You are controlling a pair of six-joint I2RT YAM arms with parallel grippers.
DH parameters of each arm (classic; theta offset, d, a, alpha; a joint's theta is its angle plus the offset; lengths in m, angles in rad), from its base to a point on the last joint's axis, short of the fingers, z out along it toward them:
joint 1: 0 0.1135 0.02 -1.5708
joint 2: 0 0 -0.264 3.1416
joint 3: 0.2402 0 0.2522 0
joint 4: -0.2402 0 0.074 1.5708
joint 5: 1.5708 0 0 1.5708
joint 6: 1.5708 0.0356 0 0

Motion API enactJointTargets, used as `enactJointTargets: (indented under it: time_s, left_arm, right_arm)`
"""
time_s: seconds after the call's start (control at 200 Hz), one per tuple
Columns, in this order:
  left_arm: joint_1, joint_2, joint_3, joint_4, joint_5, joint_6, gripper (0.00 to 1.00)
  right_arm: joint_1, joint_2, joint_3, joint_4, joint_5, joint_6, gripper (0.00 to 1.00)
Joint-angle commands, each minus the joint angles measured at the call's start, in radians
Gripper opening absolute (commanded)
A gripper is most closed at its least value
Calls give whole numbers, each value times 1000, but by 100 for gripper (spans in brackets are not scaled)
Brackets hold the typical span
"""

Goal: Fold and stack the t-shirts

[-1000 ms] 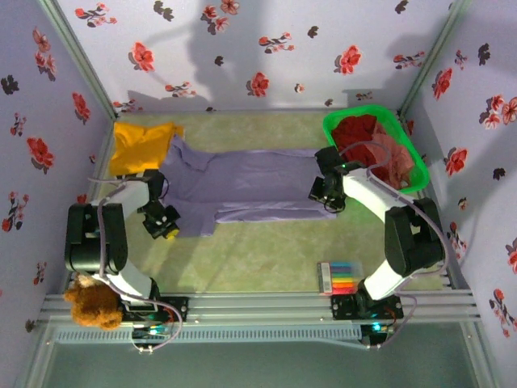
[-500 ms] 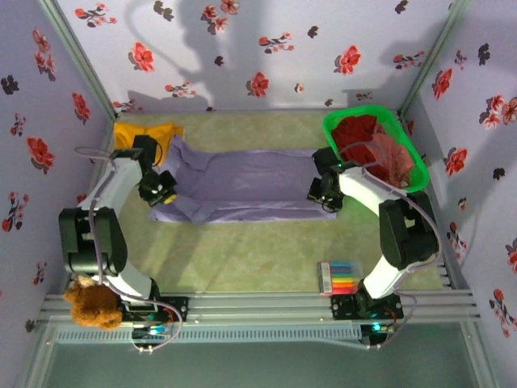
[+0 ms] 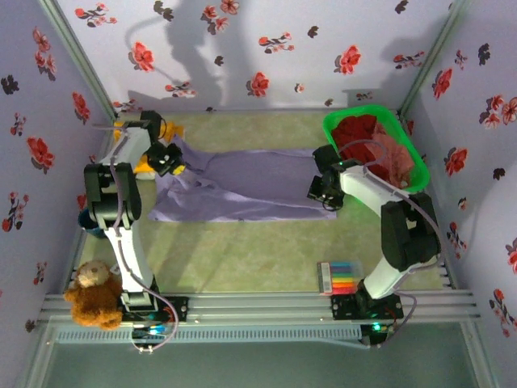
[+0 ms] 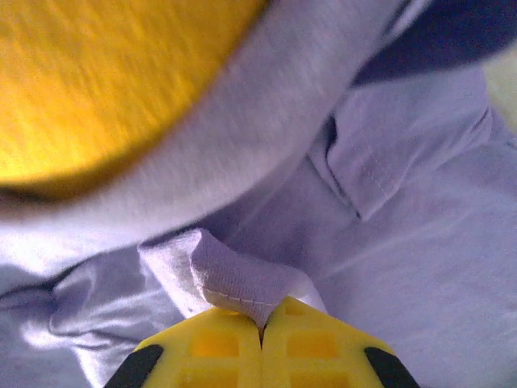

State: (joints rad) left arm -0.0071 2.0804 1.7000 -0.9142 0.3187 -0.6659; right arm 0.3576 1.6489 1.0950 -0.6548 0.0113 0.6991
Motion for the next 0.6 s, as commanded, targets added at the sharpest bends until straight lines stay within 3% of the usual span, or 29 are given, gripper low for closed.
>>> enactJointTargets:
  time_s: [0.0, 0.03, 0.05, 0.09, 0.125, 0.595]
  left_arm:
    - [18, 41, 52, 53, 89, -28, 0]
    - [18, 49, 72, 38, 92, -25, 0]
    - [17, 54, 85, 27, 94, -22, 7]
    - [18, 59, 101, 12, 94, -19, 38]
    - [19, 57, 105, 6, 90, -18, 50]
    - [-13, -233, -213, 132, 56, -53, 68]
  right_arm:
    - [-6, -35, 27, -48, 38, -20, 46]
    - [-6, -35, 27, -52, 40, -22, 47]
    - [-6, -34, 29, -54, 42, -23, 47]
    - [-6, -31, 29, -57, 44, -24, 47]
    - [-6, -28, 32, -60, 45, -27, 47]
    - [24, 22, 82, -72, 44, -42, 48]
